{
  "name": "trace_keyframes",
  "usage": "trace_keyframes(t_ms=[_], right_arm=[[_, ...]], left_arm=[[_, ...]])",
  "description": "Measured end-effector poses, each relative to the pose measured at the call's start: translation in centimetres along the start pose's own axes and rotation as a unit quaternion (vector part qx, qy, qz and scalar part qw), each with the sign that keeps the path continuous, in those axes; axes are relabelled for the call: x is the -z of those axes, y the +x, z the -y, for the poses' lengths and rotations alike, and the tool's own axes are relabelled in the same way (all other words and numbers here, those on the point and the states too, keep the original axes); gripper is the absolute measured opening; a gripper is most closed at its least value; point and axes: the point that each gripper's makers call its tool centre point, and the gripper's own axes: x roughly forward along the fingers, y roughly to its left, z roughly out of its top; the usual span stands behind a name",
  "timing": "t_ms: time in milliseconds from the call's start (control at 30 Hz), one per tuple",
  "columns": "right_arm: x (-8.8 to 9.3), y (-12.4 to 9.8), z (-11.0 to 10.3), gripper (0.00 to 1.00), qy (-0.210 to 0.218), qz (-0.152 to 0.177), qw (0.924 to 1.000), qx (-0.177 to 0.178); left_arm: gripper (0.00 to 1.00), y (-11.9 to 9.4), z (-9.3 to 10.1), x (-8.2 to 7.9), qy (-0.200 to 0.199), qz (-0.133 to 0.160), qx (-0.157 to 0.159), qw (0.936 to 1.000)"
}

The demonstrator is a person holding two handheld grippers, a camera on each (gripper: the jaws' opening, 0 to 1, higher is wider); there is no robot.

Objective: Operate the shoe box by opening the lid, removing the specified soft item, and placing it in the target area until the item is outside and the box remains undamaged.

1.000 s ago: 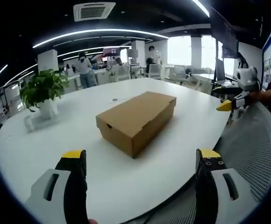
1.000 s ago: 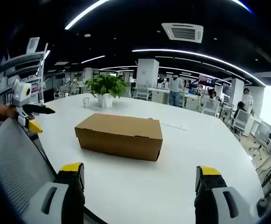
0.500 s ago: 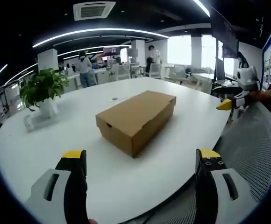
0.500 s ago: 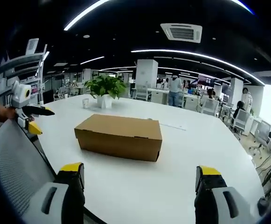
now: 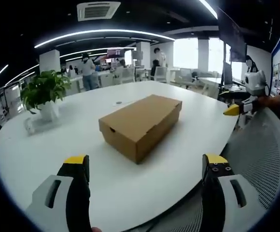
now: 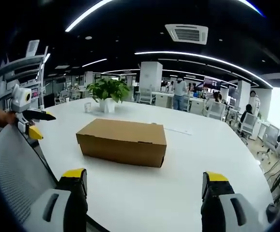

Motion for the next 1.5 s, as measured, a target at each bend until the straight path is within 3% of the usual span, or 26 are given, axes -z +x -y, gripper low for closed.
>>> trace_keyframes(t_ms=[433,633,1167,1500], right_arm=[[-0.2,-0.1,0.0,0.99,-0.005,0.002,1.0000,0.001],[-0.4,-0.2,-0.3,0.99,0.002,0.006,0.9999,-0.011],[-0.8,-0.7,0.2,0.99,0.001,0.002,1.0000,0.002],[-1.8,-1.2,0.9,0.99,0.005,0.001,1.0000,-0.008]], left_arm=[[0.99,-0.1,-0.1,-0.5,-0.007,0.016,-0.002,0.9998],[0.99,-0.1,-0.2,-0.5,-0.012,0.016,-0.003,0.9998],[0.99,-0.1,-0.2,-0.6,-0.022,0.016,0.000,0.9996],[0.99,-0.5,-1.4,-0.6,-0.033,0.009,-0.021,0.9992]])
